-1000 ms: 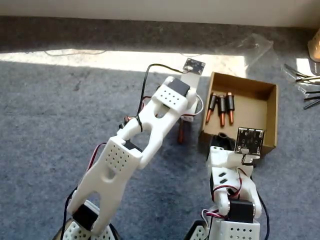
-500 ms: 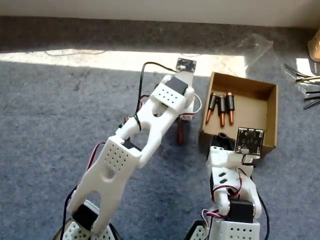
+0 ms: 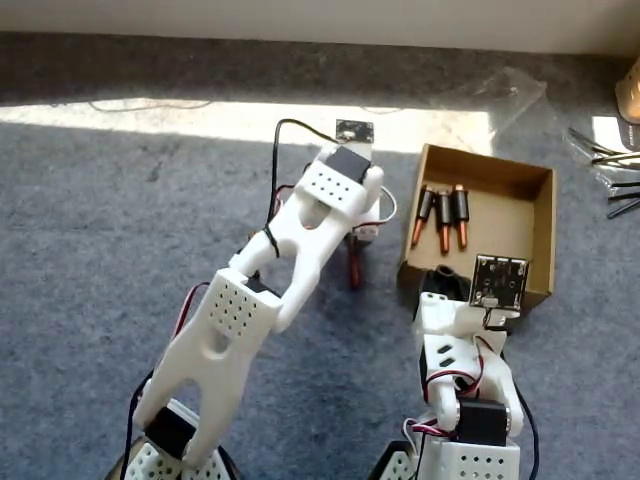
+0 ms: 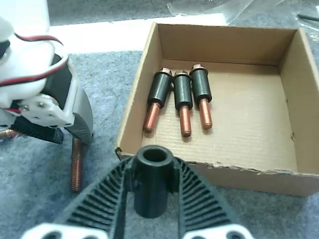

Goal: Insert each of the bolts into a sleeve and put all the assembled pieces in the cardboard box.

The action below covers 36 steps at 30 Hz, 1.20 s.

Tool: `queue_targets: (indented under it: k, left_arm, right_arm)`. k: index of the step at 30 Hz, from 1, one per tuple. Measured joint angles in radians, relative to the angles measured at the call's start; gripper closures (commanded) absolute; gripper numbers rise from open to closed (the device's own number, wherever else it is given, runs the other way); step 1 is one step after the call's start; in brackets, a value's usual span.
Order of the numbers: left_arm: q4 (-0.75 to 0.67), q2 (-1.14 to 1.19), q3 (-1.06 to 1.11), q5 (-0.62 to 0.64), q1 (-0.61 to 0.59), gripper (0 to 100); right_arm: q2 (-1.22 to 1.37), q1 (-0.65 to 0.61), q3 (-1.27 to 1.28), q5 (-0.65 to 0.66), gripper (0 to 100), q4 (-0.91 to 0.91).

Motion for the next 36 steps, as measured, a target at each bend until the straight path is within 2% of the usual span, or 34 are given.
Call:
queue_targets:
  k: [7,14,24,27,31,36]
  left_arm:
    - [0.0,0.002,-0.003,0.002,0.0,86]
    - [0.0,0.002,-0.005,0.003,0.0,97]
    - [-0.006,0.002,-0.005,-0.003,-0.002,98]
    - [-0.002,0.003,-0.025,-0.114,-0.002,98]
    - [0.078,0.002,-0.097,-0.29,0.003,98]
    - [0.147,0.0,-0.181,-0.394,0.014,98]
  right_arm:
    - [0.0,0.0,0.0,0.0,99.4,0.0]
    - [0.0,0.0,0.0,0.0,99.4,0.0]
    - [0.0,0.0,0.0,0.0,99.4,0.0]
    - [0.0,0.0,0.0,0.0,99.4,0.0]
    - [0.0,0.0,0.0,0.0,99.4,0.0]
    - [0.0,0.0,0.0,0.0,99.4,0.0]
